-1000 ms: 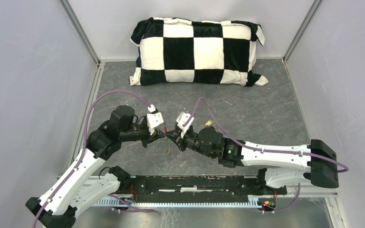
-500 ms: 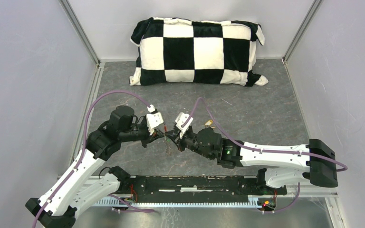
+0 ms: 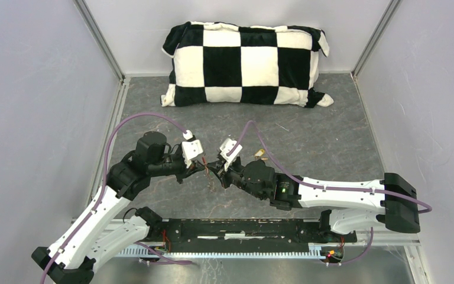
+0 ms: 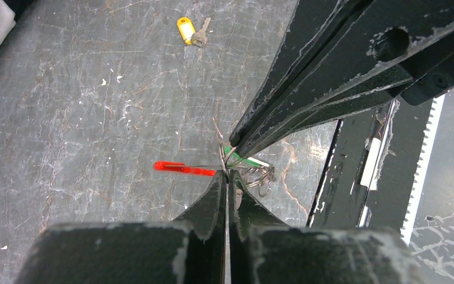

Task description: Put the keys on the keyring

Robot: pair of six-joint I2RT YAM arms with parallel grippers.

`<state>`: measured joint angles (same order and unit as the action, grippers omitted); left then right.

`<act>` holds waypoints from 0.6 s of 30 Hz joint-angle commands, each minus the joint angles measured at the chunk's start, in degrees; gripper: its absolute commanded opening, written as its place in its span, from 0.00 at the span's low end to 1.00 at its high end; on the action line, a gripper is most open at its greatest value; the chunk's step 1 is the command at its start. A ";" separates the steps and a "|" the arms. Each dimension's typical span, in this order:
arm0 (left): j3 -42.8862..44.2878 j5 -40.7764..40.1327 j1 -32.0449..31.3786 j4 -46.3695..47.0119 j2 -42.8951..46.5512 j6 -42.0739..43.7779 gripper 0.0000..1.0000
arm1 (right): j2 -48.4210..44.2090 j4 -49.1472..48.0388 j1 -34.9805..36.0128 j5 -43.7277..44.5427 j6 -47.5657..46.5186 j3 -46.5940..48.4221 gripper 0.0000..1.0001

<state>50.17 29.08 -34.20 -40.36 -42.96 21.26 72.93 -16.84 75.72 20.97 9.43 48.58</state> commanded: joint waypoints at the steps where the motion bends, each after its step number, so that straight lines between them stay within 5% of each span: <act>1: 1.15 2.28 -0.17 1.11 0.90 -1.66 0.02 | -0.39 -3.98 -0.16 1.97 1.29 -0.15 0.01; 18: -0.33 4.24 -0.17 1.15 4.02 7.41 0.02 | -1.78 -4.65 -2.48 -1.14 8.53 -2.34 0.00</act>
<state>50.09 29.71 -34.20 -40.60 -39.70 24.93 72.93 -18.15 74.87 20.32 15.00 48.10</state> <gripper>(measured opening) 0.033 0.006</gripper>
